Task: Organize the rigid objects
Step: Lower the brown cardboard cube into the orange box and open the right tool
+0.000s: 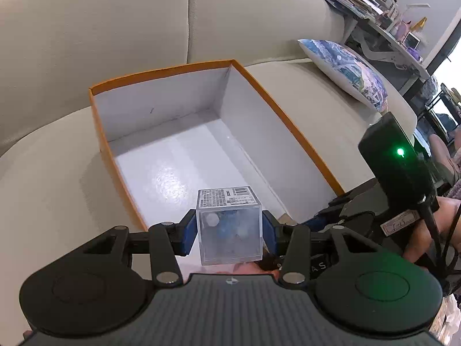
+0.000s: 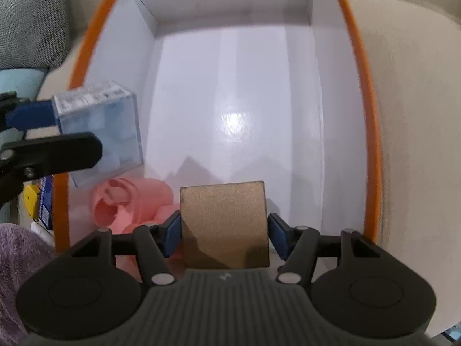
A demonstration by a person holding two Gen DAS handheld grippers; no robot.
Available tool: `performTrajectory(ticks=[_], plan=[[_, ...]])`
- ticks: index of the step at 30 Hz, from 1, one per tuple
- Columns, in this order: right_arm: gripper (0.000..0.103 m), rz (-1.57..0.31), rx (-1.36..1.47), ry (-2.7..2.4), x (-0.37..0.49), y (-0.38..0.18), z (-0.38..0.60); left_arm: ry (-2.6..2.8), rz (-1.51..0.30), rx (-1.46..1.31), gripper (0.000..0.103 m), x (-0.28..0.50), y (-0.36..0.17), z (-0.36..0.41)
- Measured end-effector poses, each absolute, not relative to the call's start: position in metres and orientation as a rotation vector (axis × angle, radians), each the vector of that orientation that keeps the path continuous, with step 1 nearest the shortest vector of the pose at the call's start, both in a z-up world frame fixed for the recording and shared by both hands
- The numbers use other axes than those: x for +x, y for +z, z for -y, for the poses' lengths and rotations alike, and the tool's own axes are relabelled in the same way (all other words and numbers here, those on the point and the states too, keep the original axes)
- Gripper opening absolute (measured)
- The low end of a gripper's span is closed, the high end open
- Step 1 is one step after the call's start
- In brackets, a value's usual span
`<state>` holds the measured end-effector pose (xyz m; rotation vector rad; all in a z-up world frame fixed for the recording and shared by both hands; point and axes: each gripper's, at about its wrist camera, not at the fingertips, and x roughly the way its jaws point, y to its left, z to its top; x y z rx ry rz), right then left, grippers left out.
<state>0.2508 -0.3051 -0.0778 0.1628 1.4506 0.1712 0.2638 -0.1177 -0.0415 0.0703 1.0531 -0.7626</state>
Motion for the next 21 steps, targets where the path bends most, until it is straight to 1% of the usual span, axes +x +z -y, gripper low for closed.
performTrajectory(ticks=[5, 10, 11, 12, 16, 18, 20, 21], plan=[[0.064, -1.527, 0.205, 0.153, 0.266, -0.083, 0.307, -0.772, -1.062, 0.073, 0.053, 0.268, -0.047, 0.121], [0.064, -1.550, 0.183, 0.166, 0.274, -0.084, 0.303, -0.783, -1.074, 0.082, 0.053, 0.270, -0.050, 0.124], [0.067, -1.556, 0.173, 0.170, 0.275, -0.083, 0.301, -0.783, -1.076, 0.082, 0.053, 0.271, -0.050, 0.124], [0.067, -1.560, 0.168, 0.174, 0.276, -0.082, 0.299, -0.783, -1.077, 0.081, 0.053, 0.271, -0.051, 0.123], [0.067, -1.539, 0.167, 0.189, 0.276, -0.077, 0.300, -0.779, -1.070, 0.072, 0.053, 0.272, -0.049, 0.121], [0.064, -1.508, 0.152, 0.204, 0.279, -0.078, 0.293, -0.763, -1.059, 0.064, 0.053, 0.273, -0.047, 0.118], [0.054, -1.462, 0.124, 0.219, 0.280, -0.072, 0.289, -0.744, -1.044, 0.058, 0.053, 0.273, -0.044, 0.116], [0.052, -1.431, 0.117, 0.243, 0.281, -0.069, 0.286, -0.736, -1.036, 0.053, 0.053, 0.274, -0.043, 0.114]])
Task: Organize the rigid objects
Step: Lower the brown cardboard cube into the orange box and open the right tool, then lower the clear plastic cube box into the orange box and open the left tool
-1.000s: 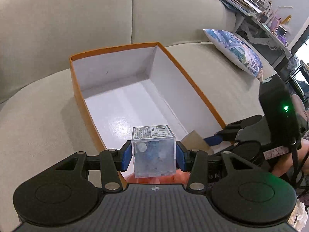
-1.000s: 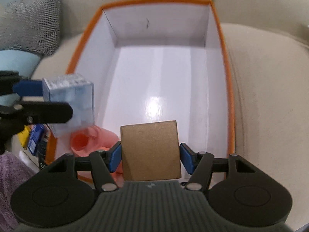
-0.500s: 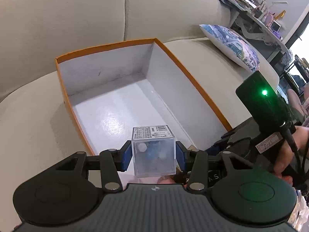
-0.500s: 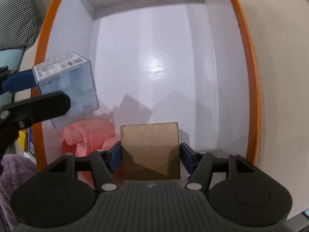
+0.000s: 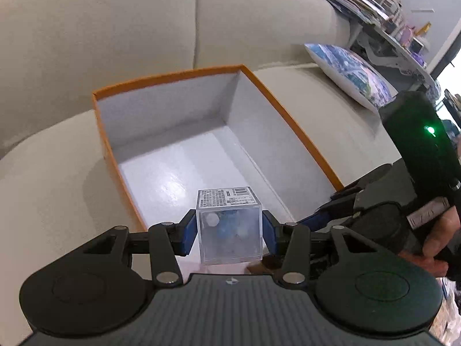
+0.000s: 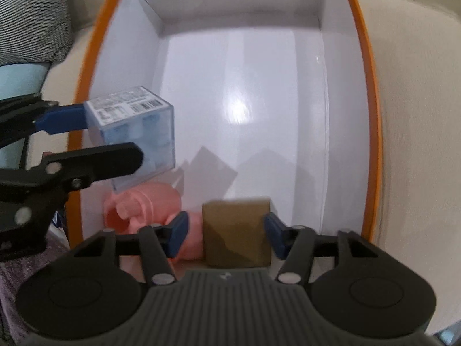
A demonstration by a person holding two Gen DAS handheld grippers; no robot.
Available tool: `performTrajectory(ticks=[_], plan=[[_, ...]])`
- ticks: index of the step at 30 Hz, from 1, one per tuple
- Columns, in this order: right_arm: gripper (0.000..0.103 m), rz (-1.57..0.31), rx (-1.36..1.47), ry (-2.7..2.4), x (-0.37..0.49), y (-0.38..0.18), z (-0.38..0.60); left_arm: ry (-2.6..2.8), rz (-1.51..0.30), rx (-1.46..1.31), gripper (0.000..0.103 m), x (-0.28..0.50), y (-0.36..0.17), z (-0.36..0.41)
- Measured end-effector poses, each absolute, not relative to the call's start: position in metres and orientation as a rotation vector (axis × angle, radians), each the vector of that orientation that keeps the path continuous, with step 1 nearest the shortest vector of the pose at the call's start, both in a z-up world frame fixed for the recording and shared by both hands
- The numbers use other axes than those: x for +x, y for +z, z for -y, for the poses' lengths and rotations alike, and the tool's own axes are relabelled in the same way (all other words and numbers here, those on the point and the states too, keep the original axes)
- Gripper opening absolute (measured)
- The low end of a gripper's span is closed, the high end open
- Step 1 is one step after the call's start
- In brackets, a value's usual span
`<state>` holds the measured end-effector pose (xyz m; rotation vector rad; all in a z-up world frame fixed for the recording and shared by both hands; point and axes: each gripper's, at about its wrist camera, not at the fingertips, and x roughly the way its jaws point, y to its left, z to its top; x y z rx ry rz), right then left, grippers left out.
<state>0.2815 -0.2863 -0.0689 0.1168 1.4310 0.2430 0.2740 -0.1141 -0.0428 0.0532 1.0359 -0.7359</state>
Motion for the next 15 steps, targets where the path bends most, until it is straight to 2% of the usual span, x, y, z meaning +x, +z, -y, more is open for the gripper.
performTrajectory(ticks=[7, 15], plan=[[0.018, -1.394, 0.162, 0.404, 0.295, -0.086, 0.263, -0.702, -1.023, 0.030, 0.053, 0.281, -0.038, 0.105], [0.018, -1.407, 0.241, 0.513, 0.307, -0.111, 0.246, -0.694, -1.038, 0.023, 0.053, 0.283, -0.041, 0.102]])
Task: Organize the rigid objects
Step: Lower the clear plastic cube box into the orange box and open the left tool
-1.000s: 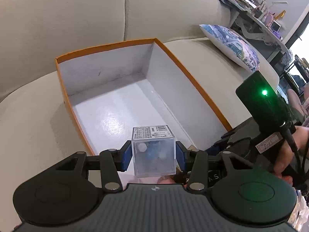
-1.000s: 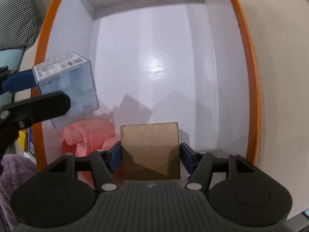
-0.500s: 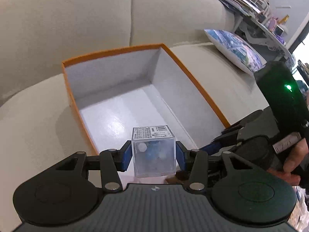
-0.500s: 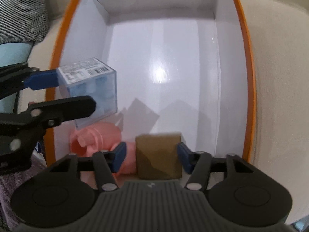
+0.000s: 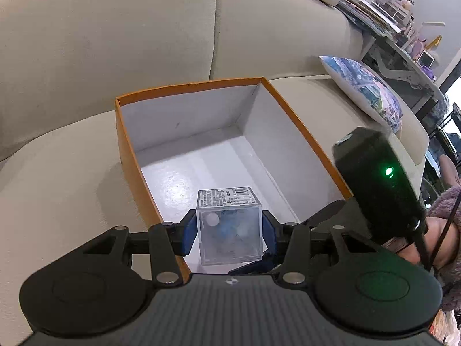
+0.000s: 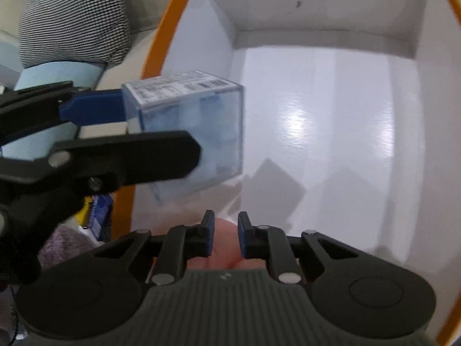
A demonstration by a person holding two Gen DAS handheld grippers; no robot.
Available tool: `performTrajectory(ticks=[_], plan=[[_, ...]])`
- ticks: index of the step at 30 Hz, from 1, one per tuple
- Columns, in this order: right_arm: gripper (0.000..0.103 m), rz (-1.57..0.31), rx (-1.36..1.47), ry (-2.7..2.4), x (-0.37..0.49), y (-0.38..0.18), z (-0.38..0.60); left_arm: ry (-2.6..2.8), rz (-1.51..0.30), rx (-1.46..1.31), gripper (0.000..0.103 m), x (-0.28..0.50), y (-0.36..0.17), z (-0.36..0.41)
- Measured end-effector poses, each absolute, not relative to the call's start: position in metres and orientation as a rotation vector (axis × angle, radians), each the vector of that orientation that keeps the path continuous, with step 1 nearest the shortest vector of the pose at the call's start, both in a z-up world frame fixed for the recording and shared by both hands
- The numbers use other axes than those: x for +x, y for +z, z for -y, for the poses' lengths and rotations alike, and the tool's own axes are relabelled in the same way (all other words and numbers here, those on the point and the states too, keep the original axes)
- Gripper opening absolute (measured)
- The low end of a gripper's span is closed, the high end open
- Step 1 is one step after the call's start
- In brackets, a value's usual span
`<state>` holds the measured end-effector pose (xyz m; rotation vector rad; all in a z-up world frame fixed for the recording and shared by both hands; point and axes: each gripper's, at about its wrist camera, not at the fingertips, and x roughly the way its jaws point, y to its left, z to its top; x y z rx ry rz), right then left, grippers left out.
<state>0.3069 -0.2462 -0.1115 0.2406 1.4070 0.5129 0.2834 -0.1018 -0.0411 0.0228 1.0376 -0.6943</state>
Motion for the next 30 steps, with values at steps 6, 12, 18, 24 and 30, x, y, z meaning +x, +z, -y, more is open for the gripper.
performTrajectory(ticks=[6, 12, 18, 24, 30], plan=[[0.018, -1.451, 0.174, 0.574, 0.315, -0.118, 0.230, -0.693, -1.039, 0.036, 0.053, 0.284, -0.042, 0.101], [0.019, -1.454, 0.159, 0.572, 0.319, -0.122, 0.224, -0.690, -1.048, 0.018, 0.053, 0.285, -0.044, 0.100], [0.023, -1.379, 0.100, 0.514, 0.315, -0.093, 0.244, -0.722, -1.055, 0.023, 0.053, 0.281, -0.044, 0.107], [0.023, -1.255, 0.095, 0.363, 0.293, -0.051, 0.291, -0.795, -1.099, 0.030, 0.053, 0.271, -0.048, 0.136], [0.017, -1.109, 0.147, 0.125, 0.267, -0.031, 0.333, -0.866, -1.172, 0.009, 0.053, 0.266, -0.057, 0.176]])
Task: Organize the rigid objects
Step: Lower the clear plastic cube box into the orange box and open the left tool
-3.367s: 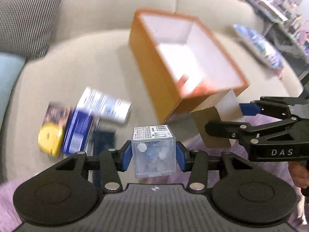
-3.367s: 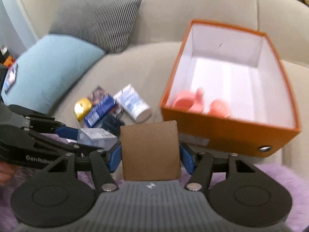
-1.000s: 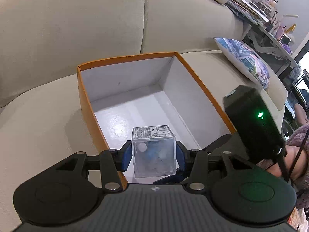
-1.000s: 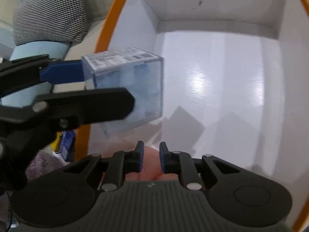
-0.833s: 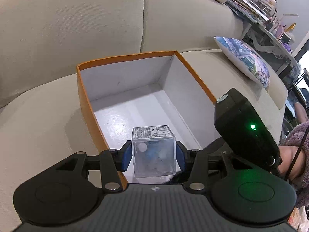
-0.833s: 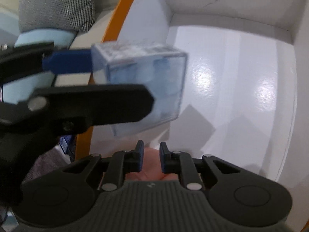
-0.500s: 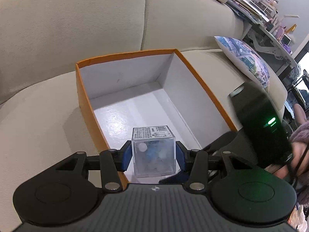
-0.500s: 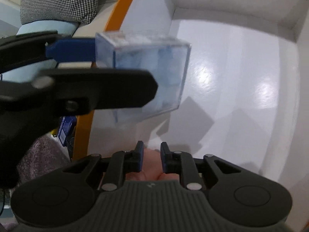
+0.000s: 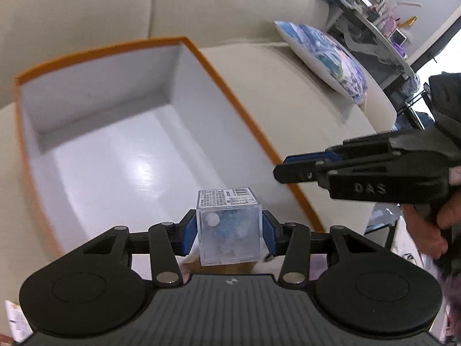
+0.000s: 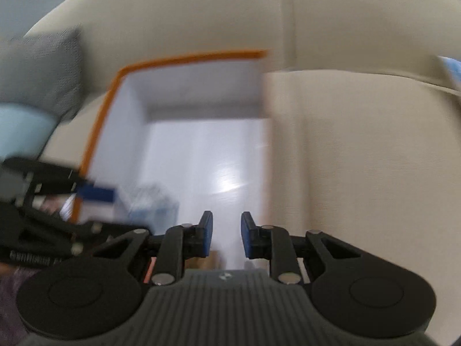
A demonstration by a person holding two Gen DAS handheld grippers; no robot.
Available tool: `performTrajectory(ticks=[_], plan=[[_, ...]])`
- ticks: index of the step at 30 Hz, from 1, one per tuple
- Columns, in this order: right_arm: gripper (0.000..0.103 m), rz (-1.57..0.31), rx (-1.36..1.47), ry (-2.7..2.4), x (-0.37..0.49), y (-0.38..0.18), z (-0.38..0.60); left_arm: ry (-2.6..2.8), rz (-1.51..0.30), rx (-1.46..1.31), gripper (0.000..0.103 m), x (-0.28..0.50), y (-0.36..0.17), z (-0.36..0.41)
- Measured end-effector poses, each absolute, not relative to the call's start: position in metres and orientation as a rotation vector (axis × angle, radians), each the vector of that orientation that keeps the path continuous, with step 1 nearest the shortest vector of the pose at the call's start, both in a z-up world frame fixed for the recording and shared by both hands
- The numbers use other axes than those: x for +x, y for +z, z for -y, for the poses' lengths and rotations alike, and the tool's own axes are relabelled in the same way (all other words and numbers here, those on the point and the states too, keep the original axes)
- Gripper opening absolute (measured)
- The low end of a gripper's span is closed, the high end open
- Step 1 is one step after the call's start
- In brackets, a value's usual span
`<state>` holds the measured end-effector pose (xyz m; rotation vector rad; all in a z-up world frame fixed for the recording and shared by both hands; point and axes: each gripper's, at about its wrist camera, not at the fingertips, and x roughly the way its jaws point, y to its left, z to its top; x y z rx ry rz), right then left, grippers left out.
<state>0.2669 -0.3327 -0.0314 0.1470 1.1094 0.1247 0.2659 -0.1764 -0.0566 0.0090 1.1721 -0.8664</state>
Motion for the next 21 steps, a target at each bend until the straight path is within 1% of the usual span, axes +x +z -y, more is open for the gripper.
performTrajectory(ticks=[1, 2, 3, 6, 12, 15, 21], plan=[[0.017, -1.100, 0.180, 0.119, 0.265, -0.032, 0.335, -0.870, -1.184, 0.003, 0.053, 0.266, -0.059, 0.182], [0.021, -1.088, 0.199, 0.092, 0.260, -0.033, 0.338, -0.875, -1.206, -0.012, 0.053, 0.266, -0.062, 0.188], [0.022, -1.067, 0.195, 0.070, 0.253, -0.032, 0.344, -0.884, -1.231, -0.027, 0.053, 0.267, -0.065, 0.193], [0.022, -0.999, 0.201, 0.039, 0.242, -0.033, 0.343, -0.898, -1.294, -0.067, 0.053, 0.268, -0.073, 0.205], [0.022, -1.005, 0.222, -0.041, 0.236, -0.048, 0.355, -0.833, -1.437, -0.184, 0.053, 0.278, -0.095, 0.219], [0.022, -1.001, 0.230, -0.056, 0.223, -0.039, 0.376, -0.809, -1.515, -0.207, 0.053, 0.281, -0.107, 0.223], [0.022, -0.995, 0.230, -0.039, 0.225, -0.040, 0.378, -0.774, -1.555, -0.210, 0.053, 0.281, -0.116, 0.225]])
